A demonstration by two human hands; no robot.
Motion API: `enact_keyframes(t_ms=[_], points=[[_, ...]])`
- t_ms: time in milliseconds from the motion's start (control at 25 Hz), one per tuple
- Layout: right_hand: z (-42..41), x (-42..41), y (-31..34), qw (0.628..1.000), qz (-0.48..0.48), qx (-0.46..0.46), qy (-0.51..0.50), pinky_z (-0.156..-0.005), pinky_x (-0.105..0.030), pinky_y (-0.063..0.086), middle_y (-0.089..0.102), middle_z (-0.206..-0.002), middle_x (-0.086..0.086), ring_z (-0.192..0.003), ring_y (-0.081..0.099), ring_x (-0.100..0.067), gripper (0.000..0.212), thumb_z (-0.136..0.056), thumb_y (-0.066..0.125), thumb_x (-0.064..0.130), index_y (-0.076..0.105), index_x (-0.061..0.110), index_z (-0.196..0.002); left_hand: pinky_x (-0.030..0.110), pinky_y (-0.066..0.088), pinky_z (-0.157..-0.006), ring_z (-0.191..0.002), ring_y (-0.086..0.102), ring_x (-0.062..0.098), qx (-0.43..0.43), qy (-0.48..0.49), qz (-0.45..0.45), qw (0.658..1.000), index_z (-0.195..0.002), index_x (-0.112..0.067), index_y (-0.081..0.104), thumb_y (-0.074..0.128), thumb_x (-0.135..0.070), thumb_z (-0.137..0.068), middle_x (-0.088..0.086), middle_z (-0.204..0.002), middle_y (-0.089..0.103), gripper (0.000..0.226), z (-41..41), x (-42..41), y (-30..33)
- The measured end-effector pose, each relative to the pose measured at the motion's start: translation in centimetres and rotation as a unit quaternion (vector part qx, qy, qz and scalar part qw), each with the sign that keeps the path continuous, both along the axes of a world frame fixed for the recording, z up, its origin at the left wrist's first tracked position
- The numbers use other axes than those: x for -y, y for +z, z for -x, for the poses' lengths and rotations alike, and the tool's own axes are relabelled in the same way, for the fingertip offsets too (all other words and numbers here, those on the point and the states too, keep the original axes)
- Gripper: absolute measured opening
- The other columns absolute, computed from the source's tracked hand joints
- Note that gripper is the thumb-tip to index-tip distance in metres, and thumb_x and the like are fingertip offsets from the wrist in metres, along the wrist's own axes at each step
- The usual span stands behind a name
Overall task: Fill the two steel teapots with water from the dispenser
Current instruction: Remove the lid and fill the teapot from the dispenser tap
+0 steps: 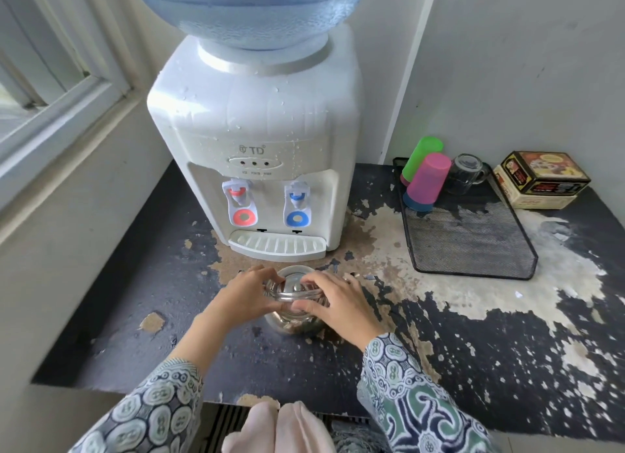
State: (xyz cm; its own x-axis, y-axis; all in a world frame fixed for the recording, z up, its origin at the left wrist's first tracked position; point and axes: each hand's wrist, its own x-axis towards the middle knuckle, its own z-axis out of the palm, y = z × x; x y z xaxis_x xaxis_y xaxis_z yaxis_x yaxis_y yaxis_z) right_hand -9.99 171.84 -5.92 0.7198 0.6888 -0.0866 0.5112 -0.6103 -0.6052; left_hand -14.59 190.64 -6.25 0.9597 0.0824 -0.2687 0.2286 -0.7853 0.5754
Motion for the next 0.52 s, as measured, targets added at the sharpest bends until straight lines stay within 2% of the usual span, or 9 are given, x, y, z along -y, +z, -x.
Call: enact_keyframes(t_ms=[80, 200, 280, 360, 400, 440, 520], points=[[-0.6, -0.4, 0.9, 1.000, 0.001, -0.014, 0.005, -0.106, -0.041, 0.030, 0.063, -0.116, 0.006, -0.101, 0.059, -0.013, 0.079, -0.068, 0.023, 0.077, 0.055, 0.022, -0.114, 0.033, 0.048, -0.089, -0.093, 0.056, 0.015, -0.035, -0.007, 0.004, 0.999, -0.108, -0.020, 0.062, 0.071, -0.051, -0.066, 0.000, -0.113, 0.060, 0.053, -0.6, -0.2, 1.0], [-1.7, -0.8, 1.6, 0.999, 0.016, -0.030, 0.001, -0.083, -0.036, 0.044, 0.068, -0.094, -0.001, -0.083, 0.062, -0.019, 0.058, -0.079, 0.040, 0.068, 0.060, 0.018, -0.100, 0.033, 0.047, -0.089, -0.093, 0.059, 0.016, -0.057, 0.009, 0.023, 0.998, -0.101, -0.019, 0.065, 0.066, -0.055, -0.066, 0.000, -0.104, 0.064, 0.050, -0.8, -0.2, 1.9], [-2.4, -1.5, 1.9, 0.999, 0.025, -0.043, -0.002, -0.076, -0.037, 0.044, 0.066, -0.082, -0.002, -0.075, 0.061, -0.021, 0.048, -0.079, 0.043, 0.068, 0.055, 0.022, -0.084, 0.033, 0.045, -0.091, -0.095, 0.060, 0.017, -0.056, 0.040, 0.053, 0.996, -0.100, -0.017, 0.068, 0.062, -0.057, -0.066, 0.001, -0.103, 0.067, 0.053, -0.6, -0.2, 1.9], [-2.7, -1.5, 2.3, 0.999, 0.021, -0.049, 0.011, -0.074, -0.038, 0.042, 0.062, -0.073, 0.002, -0.068, 0.057, -0.018, 0.048, -0.079, 0.045, 0.067, 0.053, 0.020, -0.078, 0.031, 0.044, -0.087, -0.096, 0.061, 0.018, -0.050, 0.079, 0.077, 0.993, -0.102, -0.014, 0.069, 0.061, -0.058, -0.065, 0.002, -0.104, 0.069, 0.058, -0.2, 0.0, 1.6], [-2.8, -1.1, 2.3, 0.998, 0.011, -0.061, 0.022, -0.070, -0.036, 0.040, 0.057, -0.067, 0.006, -0.062, 0.052, -0.014, 0.046, -0.081, 0.049, 0.062, 0.054, 0.016, -0.078, 0.030, 0.044, -0.084, -0.095, 0.062, 0.019, -0.048, 0.095, 0.085, 0.991, -0.101, -0.013, 0.069, 0.062, -0.054, -0.069, 0.003, -0.103, 0.069, 0.053, 0.0, 0.4, 1.5], [-2.9, -0.5, 2.2, 0.997, -0.005, -0.078, 0.028, -0.067, -0.034, 0.039, 0.054, -0.065, 0.007, -0.060, 0.050, -0.012, 0.041, -0.083, 0.053, 0.054, 0.056, 0.013, -0.081, 0.028, 0.044, -0.081, -0.093, 0.062, 0.019, -0.042, 0.110, 0.090, 0.989, -0.100, -0.012, 0.068, 0.063, -0.047, -0.075, 0.003, -0.102, 0.069, 0.043, 0.3, 0.9, 1.4], [-3.1, 0.7, 1.5, 0.994, -0.040, -0.100, 0.019, -0.071, -0.036, 0.046, 0.063, -0.078, 0.001, -0.072, 0.058, -0.015, 0.024, -0.087, 0.058, 0.037, 0.060, 0.013, -0.088, 0.025, 0.043, -0.077, -0.091, 0.061, 0.019, 0.009, 0.145, 0.085, 0.986, -0.100, -0.014, 0.066, 0.065, -0.035, -0.081, 0.002, -0.098, 0.068, 0.028, 0.7, 2.0, 1.2]])
